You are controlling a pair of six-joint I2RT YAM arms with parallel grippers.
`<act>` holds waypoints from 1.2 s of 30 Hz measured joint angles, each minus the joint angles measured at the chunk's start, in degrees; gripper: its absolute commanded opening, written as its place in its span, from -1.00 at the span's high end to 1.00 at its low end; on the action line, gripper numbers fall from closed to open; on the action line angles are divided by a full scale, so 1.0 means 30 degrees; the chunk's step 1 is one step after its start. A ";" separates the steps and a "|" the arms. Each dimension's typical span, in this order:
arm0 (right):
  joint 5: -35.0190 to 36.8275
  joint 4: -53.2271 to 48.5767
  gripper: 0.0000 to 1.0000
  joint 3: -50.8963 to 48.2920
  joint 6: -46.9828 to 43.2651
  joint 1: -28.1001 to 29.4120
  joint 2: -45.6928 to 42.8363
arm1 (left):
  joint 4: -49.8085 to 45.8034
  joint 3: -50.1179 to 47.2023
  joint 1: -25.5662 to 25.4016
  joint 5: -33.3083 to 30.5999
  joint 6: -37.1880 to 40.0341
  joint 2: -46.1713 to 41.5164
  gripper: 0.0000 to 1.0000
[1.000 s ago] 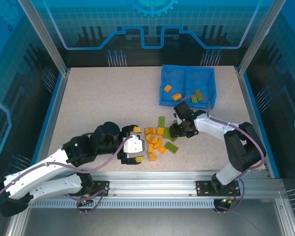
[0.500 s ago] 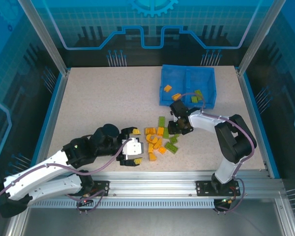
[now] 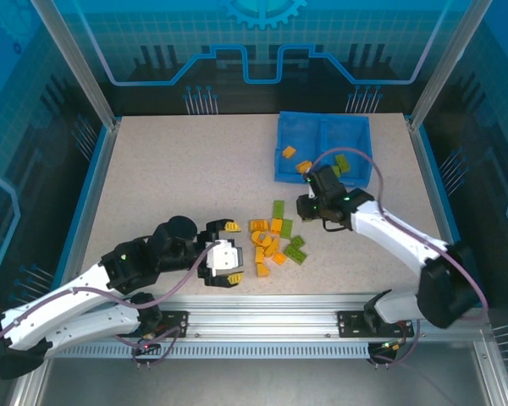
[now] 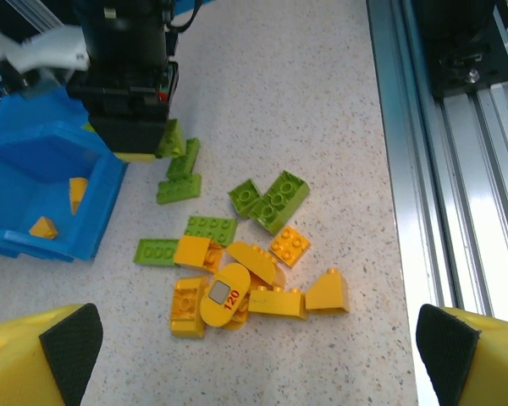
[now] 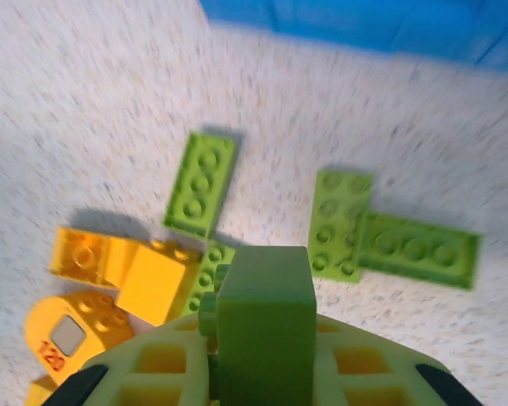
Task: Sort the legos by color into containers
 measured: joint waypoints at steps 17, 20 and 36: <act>0.1100 0.0197 0.63 1.3041 -0.2608 -0.8247 1.2794 | 0.1005 -0.0022 0.0000 -0.1260 -0.0073 -0.0386 -0.97; 0.0291 -0.0605 0.50 1.4906 -0.2288 -0.8714 1.4943 | 0.1115 -0.0095 0.0000 -0.1377 -0.0073 -0.0401 -0.97; -0.1756 -0.3169 -0.02 1.4528 -0.0991 -0.9194 1.3092 | 0.1865 -0.0554 0.0007 -0.1625 -0.1173 -0.0219 -0.97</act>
